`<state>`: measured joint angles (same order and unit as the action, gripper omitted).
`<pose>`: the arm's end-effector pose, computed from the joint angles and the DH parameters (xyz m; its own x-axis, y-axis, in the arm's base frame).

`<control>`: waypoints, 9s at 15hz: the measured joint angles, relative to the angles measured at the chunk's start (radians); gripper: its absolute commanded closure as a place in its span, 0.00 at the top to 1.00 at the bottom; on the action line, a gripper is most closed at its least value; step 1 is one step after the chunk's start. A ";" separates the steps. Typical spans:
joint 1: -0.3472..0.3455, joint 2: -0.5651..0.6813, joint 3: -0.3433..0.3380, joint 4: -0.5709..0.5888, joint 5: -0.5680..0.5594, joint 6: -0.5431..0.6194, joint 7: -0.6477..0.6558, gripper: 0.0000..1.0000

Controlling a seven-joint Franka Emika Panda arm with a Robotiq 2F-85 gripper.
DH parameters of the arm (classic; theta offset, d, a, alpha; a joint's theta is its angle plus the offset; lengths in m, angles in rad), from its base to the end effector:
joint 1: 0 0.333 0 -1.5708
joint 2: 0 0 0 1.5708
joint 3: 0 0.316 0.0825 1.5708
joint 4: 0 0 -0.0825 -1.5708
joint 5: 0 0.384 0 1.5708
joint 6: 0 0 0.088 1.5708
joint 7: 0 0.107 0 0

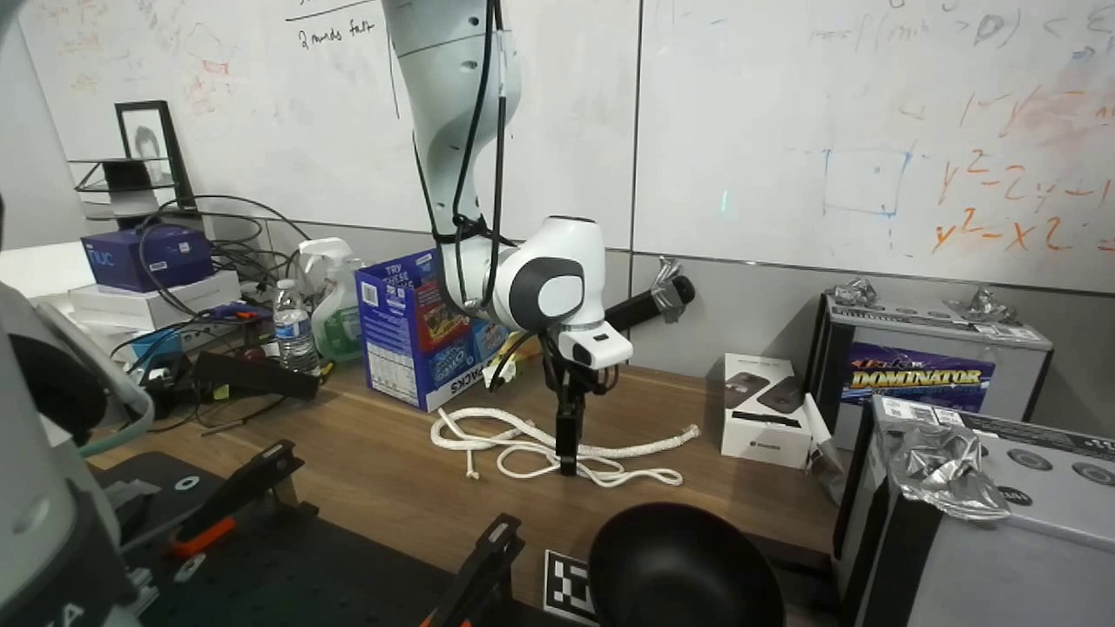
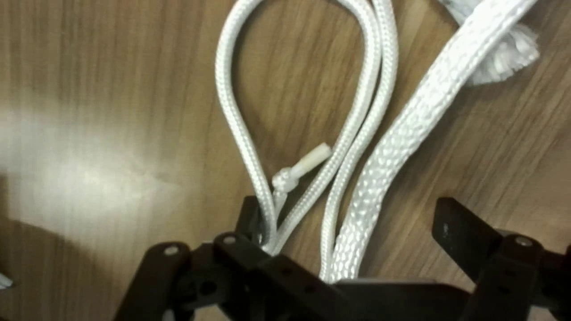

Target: Put the white ropes in the carton box

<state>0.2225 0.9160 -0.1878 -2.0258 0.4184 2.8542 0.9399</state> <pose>0.5394 -0.0149 -0.0036 0.3225 -0.9464 0.0201 -0.9452 -0.3208 0.0609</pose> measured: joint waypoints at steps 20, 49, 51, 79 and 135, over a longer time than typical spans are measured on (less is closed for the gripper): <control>-0.051 -0.012 0.025 -0.021 0.000 0.021 0.000 1.00; -0.035 -0.318 0.081 -0.152 -0.167 -0.061 -0.176 0.14; -0.012 -0.405 0.090 -0.179 -0.207 -0.108 -0.193 0.15; 0.147 -0.512 0.313 0.210 -0.605 -0.350 -0.172 0.13; 0.028 0.053 0.373 0.471 -0.220 -0.352 -0.706 0.13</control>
<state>0.2508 0.9686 0.1848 -1.5550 0.1988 2.5017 0.2339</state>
